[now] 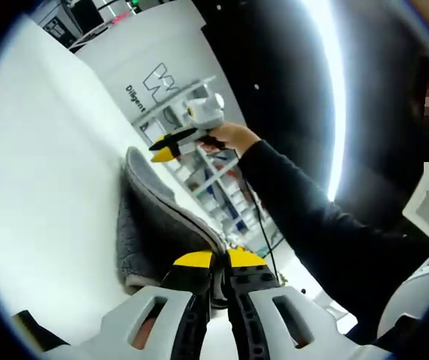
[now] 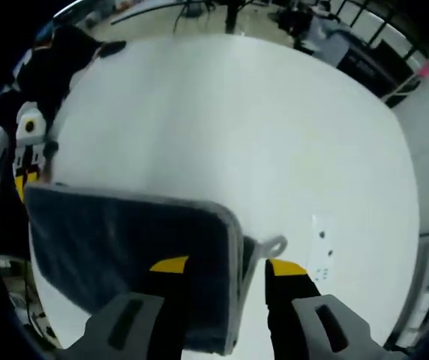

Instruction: Open the folded towel by lifting each exposed corner and separating the folded layers until the towel lies flat within the target outline without major curled edges

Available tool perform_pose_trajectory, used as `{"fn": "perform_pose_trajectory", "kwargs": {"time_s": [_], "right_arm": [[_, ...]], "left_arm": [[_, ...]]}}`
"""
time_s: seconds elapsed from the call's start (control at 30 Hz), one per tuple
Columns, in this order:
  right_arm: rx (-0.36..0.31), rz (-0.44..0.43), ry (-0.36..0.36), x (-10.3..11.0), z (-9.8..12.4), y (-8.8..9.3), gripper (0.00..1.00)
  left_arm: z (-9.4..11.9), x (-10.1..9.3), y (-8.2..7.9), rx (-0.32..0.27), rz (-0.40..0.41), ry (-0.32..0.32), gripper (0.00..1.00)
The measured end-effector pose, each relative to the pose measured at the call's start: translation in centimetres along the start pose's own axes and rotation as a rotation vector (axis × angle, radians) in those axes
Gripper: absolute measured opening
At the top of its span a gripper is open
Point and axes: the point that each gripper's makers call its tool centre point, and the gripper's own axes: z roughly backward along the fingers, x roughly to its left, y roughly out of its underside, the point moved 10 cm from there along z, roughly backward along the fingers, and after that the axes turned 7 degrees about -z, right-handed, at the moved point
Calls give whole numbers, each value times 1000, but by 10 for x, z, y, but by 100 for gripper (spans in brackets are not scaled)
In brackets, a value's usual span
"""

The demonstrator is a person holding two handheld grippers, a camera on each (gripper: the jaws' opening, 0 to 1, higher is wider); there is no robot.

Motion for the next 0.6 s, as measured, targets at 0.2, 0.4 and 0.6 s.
{"fn": "perform_pose_trajectory", "kwargs": {"time_s": [0.2, 0.4, 0.6], "right_arm": [[-9, -1, 11, -3, -13, -5, 36], [2, 10, 9, -3, -21, -2, 32], [-2, 9, 13, -2, -29, 0, 29]], "left_arm": [[0, -1, 1, 1, 1, 2, 4], [1, -2, 1, 1, 4, 5, 4], [1, -3, 1, 4, 7, 6, 4]]}}
